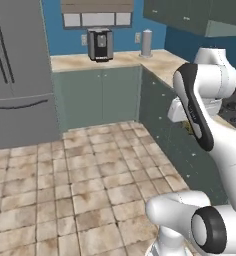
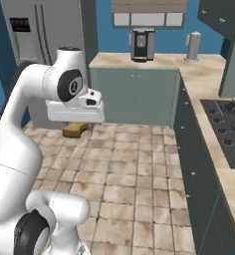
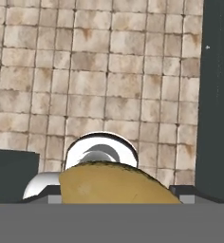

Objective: Pick up the bar soap and sponge from the sink, and place them back in the cabinet, and close the cabinet doors.

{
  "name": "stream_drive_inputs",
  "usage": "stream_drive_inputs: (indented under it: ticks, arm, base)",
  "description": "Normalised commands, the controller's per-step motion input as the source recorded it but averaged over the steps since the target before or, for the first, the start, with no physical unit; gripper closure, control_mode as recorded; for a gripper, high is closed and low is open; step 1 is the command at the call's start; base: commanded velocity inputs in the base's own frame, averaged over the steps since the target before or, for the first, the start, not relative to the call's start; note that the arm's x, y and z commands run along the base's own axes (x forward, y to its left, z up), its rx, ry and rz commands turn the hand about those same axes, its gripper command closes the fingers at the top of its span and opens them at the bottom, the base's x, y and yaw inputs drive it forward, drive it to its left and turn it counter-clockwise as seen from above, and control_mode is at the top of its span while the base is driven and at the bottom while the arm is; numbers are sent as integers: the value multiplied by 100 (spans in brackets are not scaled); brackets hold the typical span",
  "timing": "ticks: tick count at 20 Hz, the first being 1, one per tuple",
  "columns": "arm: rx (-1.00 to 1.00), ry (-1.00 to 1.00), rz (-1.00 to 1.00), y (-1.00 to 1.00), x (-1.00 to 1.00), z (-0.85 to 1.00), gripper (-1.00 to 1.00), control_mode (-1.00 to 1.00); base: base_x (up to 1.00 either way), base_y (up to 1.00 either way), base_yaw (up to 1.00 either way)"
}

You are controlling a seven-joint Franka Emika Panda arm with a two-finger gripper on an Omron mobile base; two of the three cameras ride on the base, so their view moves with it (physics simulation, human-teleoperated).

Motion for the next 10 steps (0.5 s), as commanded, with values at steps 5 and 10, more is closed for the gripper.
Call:
stream_drive_inputs:
  ticks: [5,10]
  arm:
    - [0,0,0,0,0,0,100,100]
    - [0,0,0,0,0,0,100,100]
  base:
    - [3,0,-54]
    - [0,0,-56]
